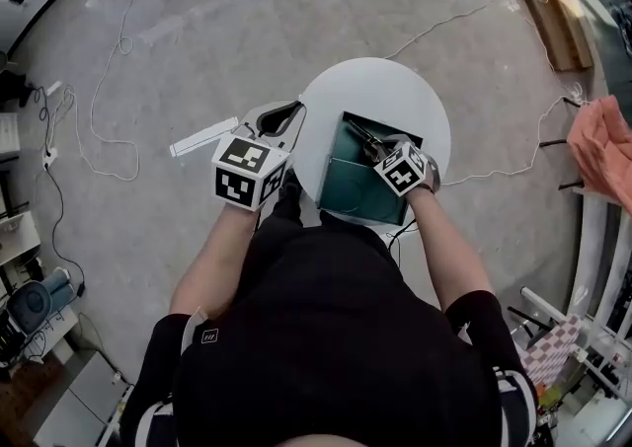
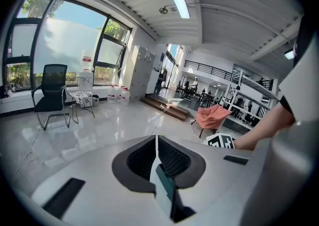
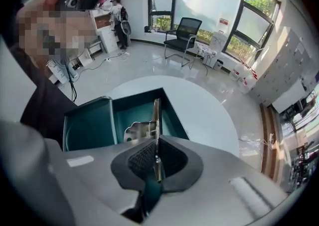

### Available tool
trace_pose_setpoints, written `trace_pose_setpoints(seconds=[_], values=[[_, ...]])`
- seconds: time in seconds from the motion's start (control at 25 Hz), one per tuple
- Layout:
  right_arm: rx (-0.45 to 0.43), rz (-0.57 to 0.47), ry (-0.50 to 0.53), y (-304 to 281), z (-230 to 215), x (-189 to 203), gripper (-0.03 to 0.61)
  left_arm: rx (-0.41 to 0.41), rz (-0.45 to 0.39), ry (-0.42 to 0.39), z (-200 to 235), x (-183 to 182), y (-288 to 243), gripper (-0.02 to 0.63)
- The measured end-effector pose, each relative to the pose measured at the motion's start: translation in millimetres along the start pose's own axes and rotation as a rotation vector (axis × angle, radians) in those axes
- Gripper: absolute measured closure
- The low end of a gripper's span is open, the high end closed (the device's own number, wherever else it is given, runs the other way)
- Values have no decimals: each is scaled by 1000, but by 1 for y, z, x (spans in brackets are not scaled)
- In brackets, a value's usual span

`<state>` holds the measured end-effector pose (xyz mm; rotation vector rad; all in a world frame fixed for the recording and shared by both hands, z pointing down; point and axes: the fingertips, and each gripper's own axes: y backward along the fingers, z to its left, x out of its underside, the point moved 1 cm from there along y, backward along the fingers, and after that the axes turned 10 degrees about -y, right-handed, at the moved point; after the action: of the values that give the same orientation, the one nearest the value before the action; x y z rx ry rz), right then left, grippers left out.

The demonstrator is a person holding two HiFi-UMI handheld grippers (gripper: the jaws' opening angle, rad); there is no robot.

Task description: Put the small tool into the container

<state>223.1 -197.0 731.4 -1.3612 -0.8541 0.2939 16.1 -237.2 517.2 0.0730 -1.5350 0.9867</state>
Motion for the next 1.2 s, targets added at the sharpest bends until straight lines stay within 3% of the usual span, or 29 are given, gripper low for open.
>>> trace_pose_setpoints(seconds=[0.36, 0.52, 0.88, 1.2], values=[[66, 49, 86, -32, 7, -4, 565, -46, 31, 63, 20, 30, 19, 594], [50, 59, 77, -35, 14, -4, 552, -39, 26, 67, 24, 29, 19, 594], [18, 71, 22, -20, 25, 8, 505, 37, -1, 42, 19, 15, 6, 594], [59, 21, -112, 5, 22, 7, 506, 122, -18, -1, 11, 4, -3, 594]])
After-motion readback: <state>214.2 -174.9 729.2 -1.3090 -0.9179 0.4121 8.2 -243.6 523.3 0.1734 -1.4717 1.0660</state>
